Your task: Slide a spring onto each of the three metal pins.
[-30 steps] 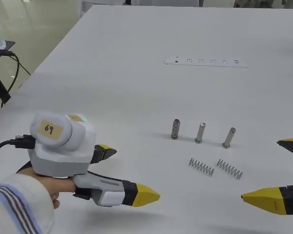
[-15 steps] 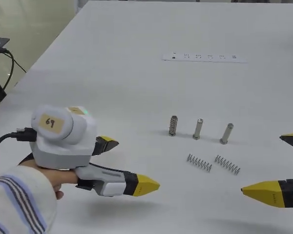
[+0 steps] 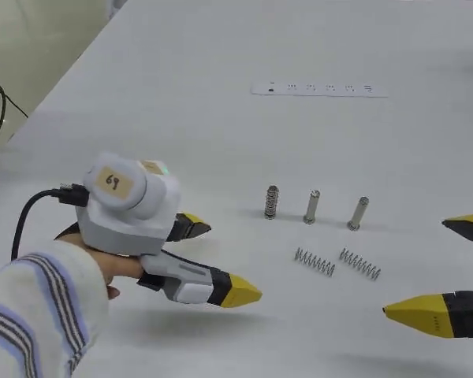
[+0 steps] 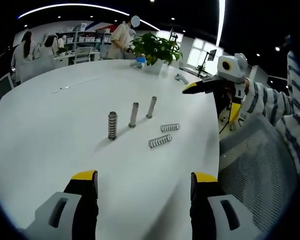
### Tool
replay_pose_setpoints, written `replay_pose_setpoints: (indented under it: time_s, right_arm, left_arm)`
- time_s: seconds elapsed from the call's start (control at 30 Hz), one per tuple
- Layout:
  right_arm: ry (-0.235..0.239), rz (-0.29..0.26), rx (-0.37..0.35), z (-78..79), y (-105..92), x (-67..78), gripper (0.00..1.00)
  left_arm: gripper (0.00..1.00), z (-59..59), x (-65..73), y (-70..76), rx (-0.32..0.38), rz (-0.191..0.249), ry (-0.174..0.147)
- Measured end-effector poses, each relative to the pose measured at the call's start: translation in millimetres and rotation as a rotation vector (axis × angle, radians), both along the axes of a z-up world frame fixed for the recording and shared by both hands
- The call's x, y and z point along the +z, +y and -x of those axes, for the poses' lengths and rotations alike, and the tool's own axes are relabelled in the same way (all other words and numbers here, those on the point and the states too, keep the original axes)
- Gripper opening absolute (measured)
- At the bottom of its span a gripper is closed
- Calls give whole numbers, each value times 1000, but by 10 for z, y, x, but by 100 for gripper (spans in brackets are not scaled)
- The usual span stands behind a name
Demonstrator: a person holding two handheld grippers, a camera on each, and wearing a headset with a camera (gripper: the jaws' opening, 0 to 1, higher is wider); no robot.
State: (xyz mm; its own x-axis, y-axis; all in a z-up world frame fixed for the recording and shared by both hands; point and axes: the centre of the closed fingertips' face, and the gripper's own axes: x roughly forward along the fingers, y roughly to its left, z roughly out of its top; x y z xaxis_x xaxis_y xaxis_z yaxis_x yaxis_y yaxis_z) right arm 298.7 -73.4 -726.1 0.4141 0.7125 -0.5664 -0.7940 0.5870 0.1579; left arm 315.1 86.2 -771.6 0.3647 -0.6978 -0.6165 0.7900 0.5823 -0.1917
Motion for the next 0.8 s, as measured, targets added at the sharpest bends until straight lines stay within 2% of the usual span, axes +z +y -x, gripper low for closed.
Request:
replay_pose_setpoints:
  time_s: [0.07, 0.17, 0.53, 0.7, 0.8]
  right_arm:
    - [3, 0, -2, 7, -2, -4, 98]
    - [7, 3, -4, 17, -10, -18, 98]
    - [17, 4, -11, 39, -22, -46, 97]
    - [14, 5, -14, 37, -2, -43, 97]
    - [12, 1, -12, 39, 8, -35, 97]
  left_arm:
    - [71, -32, 3, -52, -36, -12, -18]
    - [70, -61, -7, -124, -68, -27, -25]
    - [62, -116, -35, -395, -166, -36, -38]
    - [58, -144, -36, -480, -188, -29, -35]
    - [54, -165, -34, -544, -212, -33, -45]
